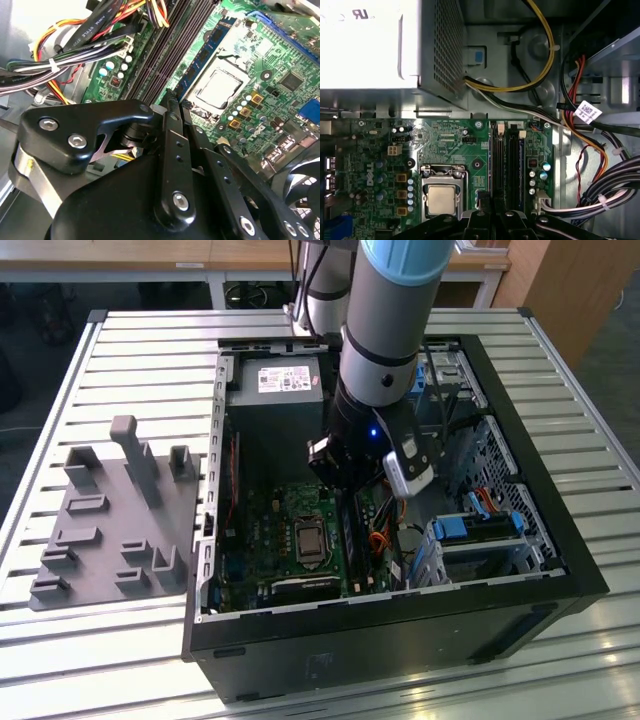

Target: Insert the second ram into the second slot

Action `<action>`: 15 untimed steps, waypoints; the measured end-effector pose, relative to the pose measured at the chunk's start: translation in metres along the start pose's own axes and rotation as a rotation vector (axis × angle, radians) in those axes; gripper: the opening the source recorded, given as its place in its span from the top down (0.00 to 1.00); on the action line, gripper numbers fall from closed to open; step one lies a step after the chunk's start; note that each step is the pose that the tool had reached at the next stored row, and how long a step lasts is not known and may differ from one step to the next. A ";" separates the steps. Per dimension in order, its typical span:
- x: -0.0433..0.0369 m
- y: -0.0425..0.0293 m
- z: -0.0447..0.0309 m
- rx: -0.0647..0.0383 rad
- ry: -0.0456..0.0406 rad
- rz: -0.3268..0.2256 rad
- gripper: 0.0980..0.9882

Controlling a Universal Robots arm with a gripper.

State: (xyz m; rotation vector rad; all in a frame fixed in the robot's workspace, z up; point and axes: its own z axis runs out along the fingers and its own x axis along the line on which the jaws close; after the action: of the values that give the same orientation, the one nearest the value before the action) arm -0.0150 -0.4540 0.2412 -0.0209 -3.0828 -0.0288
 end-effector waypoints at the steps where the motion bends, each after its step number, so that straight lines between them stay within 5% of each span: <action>1: -0.0001 -0.0004 0.0009 0.000 0.0000 0.001 0.96; 15: -0.0006 -0.0070 0.0031 -0.001 0.0009 0.013 0.96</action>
State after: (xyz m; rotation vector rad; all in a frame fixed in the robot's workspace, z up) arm -0.0146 -0.4610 0.2380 -0.0415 -3.0816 -0.0294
